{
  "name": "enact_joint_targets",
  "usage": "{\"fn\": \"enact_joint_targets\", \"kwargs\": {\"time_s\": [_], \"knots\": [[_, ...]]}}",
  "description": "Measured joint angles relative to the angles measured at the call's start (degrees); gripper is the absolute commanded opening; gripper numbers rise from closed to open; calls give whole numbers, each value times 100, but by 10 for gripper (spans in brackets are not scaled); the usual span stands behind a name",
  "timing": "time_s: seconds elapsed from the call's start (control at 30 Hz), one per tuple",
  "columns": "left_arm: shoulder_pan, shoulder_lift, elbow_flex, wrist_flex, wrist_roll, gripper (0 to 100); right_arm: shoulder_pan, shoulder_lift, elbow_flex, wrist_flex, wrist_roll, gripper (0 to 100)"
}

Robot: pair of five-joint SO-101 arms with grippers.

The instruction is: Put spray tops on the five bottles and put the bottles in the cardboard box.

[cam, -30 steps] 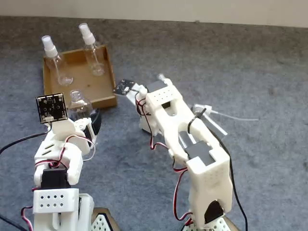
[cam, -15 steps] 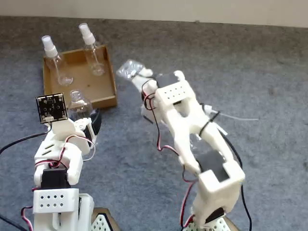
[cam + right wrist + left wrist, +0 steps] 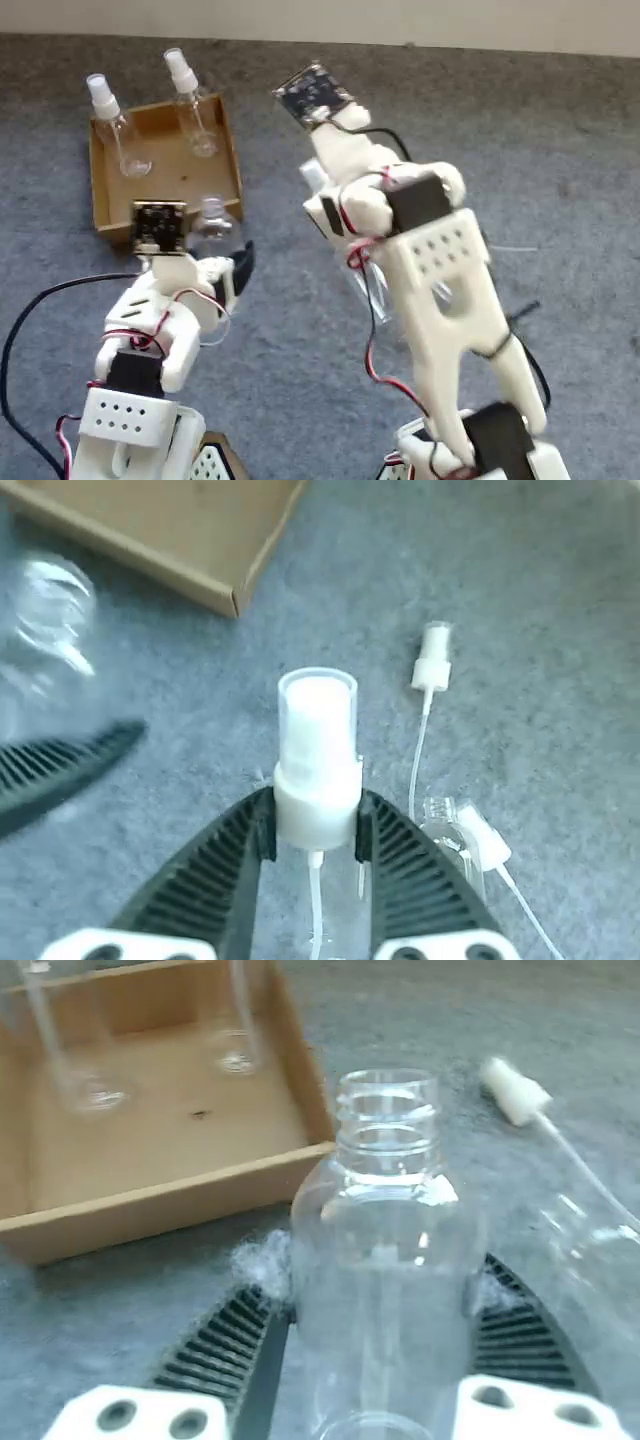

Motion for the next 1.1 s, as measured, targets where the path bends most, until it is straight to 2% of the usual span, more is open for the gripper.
{"fn": "enact_joint_targets", "kwargs": {"time_s": [0.27,0.57,0.63,0.77,0.9,1.1], "knots": [[1503,0,237,-9,0,165,0,-1477,0,44,-563,28],[3138,-9,536,-9,0,165,35,-3051,853,-44,-598,28],[3411,-9,545,-9,-193,165,114,-3420,1090,-246,-607,28],[3657,-9,642,-9,-800,162,633,-4114,1618,-747,-615,28],[3675,-18,747,-352,-993,161,1090,-4484,2189,-1037,-738,29],[3675,-18,1626,-1758,-1029,161,1319,-4598,2321,-1169,-1626,29]]}}
